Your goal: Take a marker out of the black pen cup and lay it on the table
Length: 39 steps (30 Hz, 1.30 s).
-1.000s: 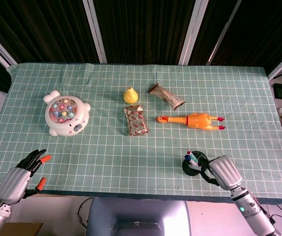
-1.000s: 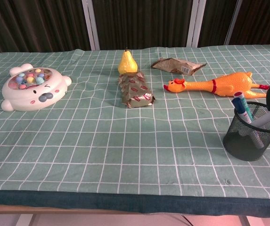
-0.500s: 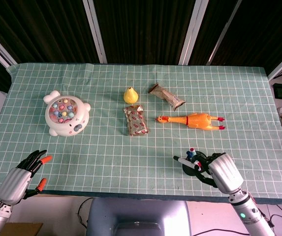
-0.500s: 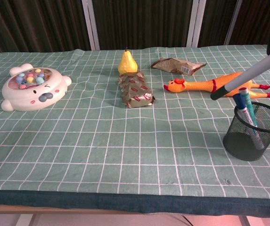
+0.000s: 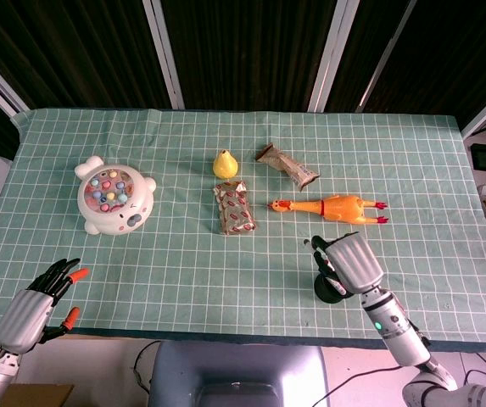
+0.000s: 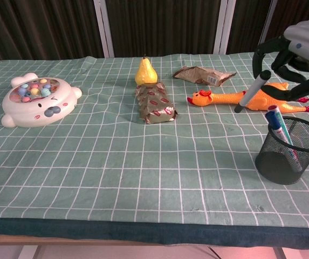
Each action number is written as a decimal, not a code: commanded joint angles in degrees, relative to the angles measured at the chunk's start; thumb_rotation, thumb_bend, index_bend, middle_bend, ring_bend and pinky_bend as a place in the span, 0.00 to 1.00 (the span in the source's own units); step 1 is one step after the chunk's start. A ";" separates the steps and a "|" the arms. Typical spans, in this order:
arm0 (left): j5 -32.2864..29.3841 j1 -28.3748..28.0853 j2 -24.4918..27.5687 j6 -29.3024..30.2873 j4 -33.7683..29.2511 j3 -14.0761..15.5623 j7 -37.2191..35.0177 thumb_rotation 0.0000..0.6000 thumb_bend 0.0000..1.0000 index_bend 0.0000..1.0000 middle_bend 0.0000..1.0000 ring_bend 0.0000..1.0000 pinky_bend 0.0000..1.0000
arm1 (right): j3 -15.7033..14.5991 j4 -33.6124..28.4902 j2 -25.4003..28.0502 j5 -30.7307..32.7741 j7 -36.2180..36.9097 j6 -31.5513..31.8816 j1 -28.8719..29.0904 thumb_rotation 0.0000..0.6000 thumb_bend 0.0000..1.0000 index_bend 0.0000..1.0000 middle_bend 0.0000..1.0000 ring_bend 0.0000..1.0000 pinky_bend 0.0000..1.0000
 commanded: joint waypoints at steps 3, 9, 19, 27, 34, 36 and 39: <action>-0.05 0.00 0.02 0.00 0.02 -0.02 -0.07 1.00 0.45 0.18 0.06 0.00 0.22 | 2.90 8.94 -7.17 5.46 -5.71 -5.79 5.00 1.00 0.89 0.80 1.00 1.00 1.00; -0.33 -0.05 0.29 -0.05 0.12 -0.09 -0.94 1.00 0.45 0.18 0.06 0.00 0.22 | 4.00 20.42 -15.52 10.61 -7.19 -11.33 9.94 1.00 0.88 0.74 1.00 1.00 1.00; 0.48 -0.19 0.46 -0.03 0.30 0.22 -1.76 1.00 0.45 0.18 0.07 0.00 0.22 | 2.66 19.24 -14.46 10.80 -5.72 -8.35 9.58 1.00 0.35 0.31 1.00 1.00 1.00; 1.11 0.06 0.25 0.86 0.71 0.26 -1.66 1.00 0.45 0.18 0.07 0.00 0.22 | 2.84 9.43 -5.48 9.15 -1.22 0.78 4.51 1.00 0.28 0.18 1.00 0.99 0.92; -0.06 -0.47 -0.10 -0.59 0.77 -0.04 -1.04 1.00 0.45 0.18 0.07 0.00 0.22 | -2.45 -4.22 6.10 3.12 1.83 13.50 -5.53 1.00 0.27 0.29 0.77 0.75 0.76; -0.29 -0.59 -0.21 -1.00 0.74 -0.05 -0.60 1.00 0.45 0.18 0.07 0.00 0.22 | -5.13 -9.03 9.70 2.93 0.54 16.57 -9.57 1.00 0.25 0.30 0.66 0.63 0.68; -0.38 -0.69 -0.37 -1.31 0.57 -0.05 0.00 1.00 0.45 0.18 0.07 0.00 0.22 | -8.39 -14.34 13.67 3.64 -1.13 19.65 -14.44 1.00 0.21 0.27 0.43 0.38 0.48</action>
